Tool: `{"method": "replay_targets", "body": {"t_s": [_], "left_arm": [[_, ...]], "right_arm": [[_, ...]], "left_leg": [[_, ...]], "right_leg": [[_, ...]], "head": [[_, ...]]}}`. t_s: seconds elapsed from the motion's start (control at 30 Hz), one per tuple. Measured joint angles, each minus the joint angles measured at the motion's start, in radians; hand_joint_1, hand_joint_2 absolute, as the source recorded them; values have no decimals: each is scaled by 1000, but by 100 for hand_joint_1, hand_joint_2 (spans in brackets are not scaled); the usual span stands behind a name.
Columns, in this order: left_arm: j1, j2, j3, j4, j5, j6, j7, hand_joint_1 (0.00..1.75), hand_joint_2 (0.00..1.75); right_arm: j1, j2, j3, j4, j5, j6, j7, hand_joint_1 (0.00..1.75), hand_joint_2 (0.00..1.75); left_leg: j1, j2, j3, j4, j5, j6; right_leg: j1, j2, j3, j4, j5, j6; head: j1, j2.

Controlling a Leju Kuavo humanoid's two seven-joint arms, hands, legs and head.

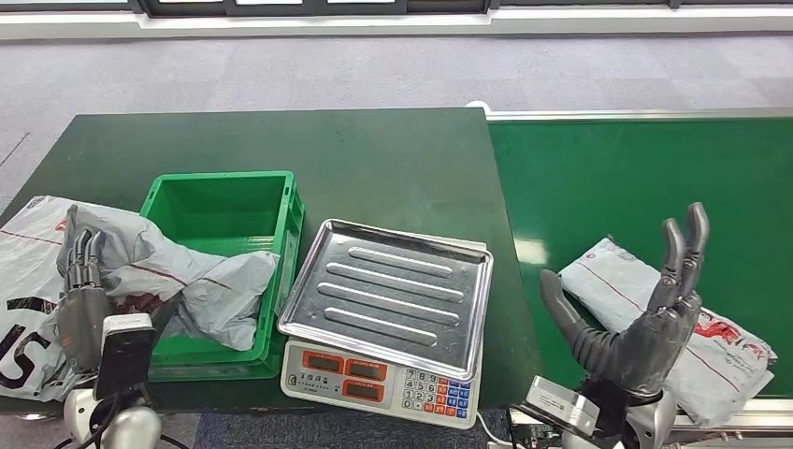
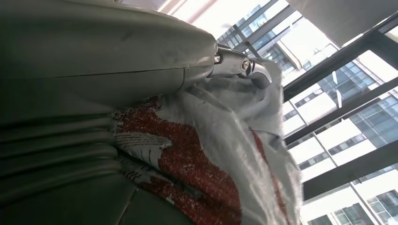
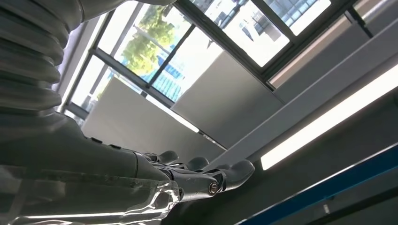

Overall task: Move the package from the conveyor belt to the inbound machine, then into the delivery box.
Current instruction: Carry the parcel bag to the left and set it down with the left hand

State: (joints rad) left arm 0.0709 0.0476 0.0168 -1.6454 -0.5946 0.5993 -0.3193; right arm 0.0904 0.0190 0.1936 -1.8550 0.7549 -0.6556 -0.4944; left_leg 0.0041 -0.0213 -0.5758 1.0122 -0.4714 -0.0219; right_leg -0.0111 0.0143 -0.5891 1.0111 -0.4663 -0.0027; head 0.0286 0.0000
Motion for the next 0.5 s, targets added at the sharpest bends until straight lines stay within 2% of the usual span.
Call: {"method": "replay_targets", "body": {"t_s": [0.13,0.3,0.4,0.5], "left_arm": [[40,-4,-29,-54,31,-12,15,0,0],[110,-3,-40,-144,242,-120,-93,0,0],[138,-3,-41,-184,271,-146,-137,0,0],[152,-6,-51,-203,247,-175,-145,0,0]], "right_arm": [[-5,-44,16,22,127,18,96,0,175],[-46,-119,19,90,332,133,291,0,175],[-80,-162,19,136,381,201,349,0,175],[-129,-208,19,198,397,278,395,0,175]], "left_leg": [[0,0,0,0,0,0],[0,0,0,0,0,1],[0,-1,-1,1,0,2],[0,-1,0,1,0,2]], "right_leg": [[0,0,0,0,0,0],[0,0,0,0,0,0],[-1,-2,1,0,0,1],[-2,-2,0,0,1,1]], "head": [[0,0],[0,0],[0,0],[0,0]]}}
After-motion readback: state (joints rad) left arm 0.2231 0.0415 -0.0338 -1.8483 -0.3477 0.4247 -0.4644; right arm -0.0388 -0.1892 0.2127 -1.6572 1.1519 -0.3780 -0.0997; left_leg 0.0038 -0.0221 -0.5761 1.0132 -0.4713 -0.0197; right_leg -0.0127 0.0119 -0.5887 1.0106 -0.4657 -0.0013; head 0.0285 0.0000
